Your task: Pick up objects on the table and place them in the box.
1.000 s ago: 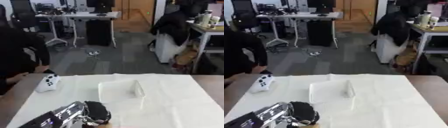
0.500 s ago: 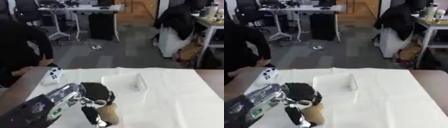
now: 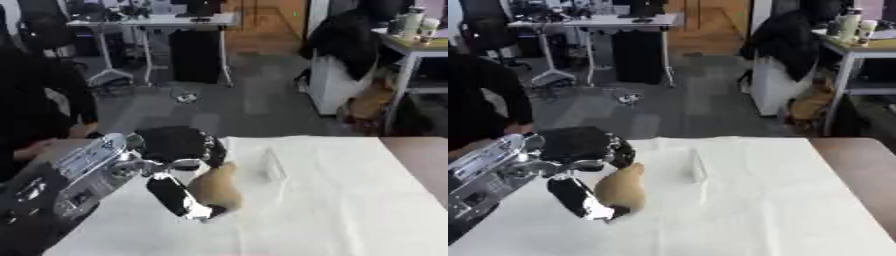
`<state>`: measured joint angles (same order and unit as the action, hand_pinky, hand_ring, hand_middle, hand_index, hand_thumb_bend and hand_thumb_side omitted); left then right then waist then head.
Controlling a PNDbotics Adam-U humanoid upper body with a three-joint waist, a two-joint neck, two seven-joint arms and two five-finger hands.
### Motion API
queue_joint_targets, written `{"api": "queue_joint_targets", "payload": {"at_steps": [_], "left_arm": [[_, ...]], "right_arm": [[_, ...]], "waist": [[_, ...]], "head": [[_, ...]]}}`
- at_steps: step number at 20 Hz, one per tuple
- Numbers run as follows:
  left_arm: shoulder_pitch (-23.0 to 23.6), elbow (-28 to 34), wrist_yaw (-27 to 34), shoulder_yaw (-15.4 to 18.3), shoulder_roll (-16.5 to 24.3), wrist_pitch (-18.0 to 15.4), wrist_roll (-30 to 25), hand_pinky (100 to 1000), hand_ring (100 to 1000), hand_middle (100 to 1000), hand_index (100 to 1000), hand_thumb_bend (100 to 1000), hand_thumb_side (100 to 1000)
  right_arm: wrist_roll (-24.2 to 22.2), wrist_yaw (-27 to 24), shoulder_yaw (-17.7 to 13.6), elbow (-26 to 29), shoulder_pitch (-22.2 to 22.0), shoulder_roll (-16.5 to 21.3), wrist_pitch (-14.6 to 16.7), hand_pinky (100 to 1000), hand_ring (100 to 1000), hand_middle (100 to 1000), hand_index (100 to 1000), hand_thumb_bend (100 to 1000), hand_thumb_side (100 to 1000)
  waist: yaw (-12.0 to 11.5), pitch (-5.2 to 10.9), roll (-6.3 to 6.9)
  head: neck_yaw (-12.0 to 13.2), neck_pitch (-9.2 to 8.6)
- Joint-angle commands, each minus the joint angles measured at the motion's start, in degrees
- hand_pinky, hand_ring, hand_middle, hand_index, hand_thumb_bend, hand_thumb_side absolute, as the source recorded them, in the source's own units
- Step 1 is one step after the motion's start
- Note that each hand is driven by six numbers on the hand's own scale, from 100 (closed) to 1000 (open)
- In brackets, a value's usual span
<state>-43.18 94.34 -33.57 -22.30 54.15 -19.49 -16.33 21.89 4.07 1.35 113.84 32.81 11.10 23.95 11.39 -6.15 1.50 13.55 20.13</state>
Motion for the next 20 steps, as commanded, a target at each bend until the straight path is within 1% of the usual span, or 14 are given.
{"api": "queue_joint_targets", "payload": {"at_steps": [1,6,11,15,20], "left_arm": [[-1.85,-1.51,-2.39,1.31,1.15,-0.84,3.45,100,100,160,459,259,722],[-3.62,-6.89,-7.68,1.6,-0.44,-3.09,9.25,100,100,159,458,275,704],[-5.26,-11.42,-11.0,2.07,-1.7,-4.02,12.77,100,100,158,458,300,680],[-6.43,-15.25,-16.1,2.43,-3.18,-4.71,15.48,100,100,159,457,352,654],[-7.44,-20.78,-25.46,3.54,-5.31,-4.33,20.93,100,100,160,457,410,625]], "right_arm": [[-0.06,-0.08,0.08,0.75,0.61,0.59,-0.15,125,296,462,572,100,1000],[-0.09,-0.16,0.24,0.75,0.94,0.11,-0.06,127,297,462,572,100,1000],[-0.39,-0.4,0.53,0.75,1.4,-0.44,0.0,128,297,462,571,100,1000],[-0.68,-0.67,0.76,0.75,1.9,-1.08,0.14,129,298,462,571,100,1000],[-1.08,-1.11,1.07,0.75,2.85,-2.18,0.51,135,300,462,571,100,1000]], "waist": [[0.25,1.0,0.1],[0.8,0.86,0.28],[1.45,0.57,0.45],[2.0,0.24,0.72],[2.64,-0.4,1.18]], "head": [[-0.08,-0.53],[0.88,-0.4],[1.78,-0.74],[2.45,-2.07],[2.73,-3.75]]}}
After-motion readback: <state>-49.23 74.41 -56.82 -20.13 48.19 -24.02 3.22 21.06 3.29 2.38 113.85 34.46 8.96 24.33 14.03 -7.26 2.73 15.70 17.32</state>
